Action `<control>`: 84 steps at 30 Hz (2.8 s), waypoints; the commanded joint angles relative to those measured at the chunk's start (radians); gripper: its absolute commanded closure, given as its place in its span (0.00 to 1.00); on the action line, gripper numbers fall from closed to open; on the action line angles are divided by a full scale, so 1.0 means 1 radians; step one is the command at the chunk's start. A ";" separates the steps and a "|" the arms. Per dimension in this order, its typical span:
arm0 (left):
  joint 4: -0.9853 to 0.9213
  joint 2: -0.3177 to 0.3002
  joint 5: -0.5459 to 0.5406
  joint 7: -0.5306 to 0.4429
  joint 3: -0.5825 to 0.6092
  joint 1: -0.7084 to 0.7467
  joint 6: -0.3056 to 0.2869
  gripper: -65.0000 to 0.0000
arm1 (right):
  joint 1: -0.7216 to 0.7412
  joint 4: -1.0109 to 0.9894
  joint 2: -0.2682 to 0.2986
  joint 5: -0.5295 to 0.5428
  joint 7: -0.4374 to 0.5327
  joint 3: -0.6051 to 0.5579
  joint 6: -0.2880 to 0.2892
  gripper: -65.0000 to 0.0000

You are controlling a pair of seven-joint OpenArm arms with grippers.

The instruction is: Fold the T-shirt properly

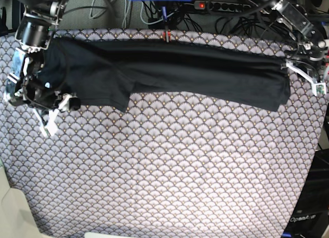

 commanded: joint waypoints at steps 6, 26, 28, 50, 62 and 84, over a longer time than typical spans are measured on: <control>0.014 -0.012 -0.010 -0.018 0.000 -0.017 0.005 0.77 | -0.050 0.100 -0.011 -0.015 -0.038 0.002 -0.003 0.55; 0.013 -0.012 -0.008 -0.018 0.000 -0.023 0.005 0.77 | -0.066 0.185 -0.034 -0.018 -0.039 -0.001 -0.003 0.94; 0.013 -0.012 -0.008 -0.018 0.000 -0.023 0.005 0.77 | -0.073 0.239 -0.034 -0.017 -0.056 -0.001 -0.003 0.94; -0.015 -0.038 -0.010 -0.021 0.000 -0.023 0.005 0.77 | -0.346 0.689 -0.057 -0.015 -0.156 0.148 -0.003 0.94; -0.021 -0.044 -0.013 -0.021 0.000 -0.023 0.005 0.77 | -0.398 0.686 -0.048 -0.020 -0.157 0.205 -0.003 0.93; -0.018 -0.044 -0.019 -0.012 0.000 -0.023 0.005 0.77 | -0.415 0.684 -0.068 -0.017 -0.206 0.169 -0.003 0.75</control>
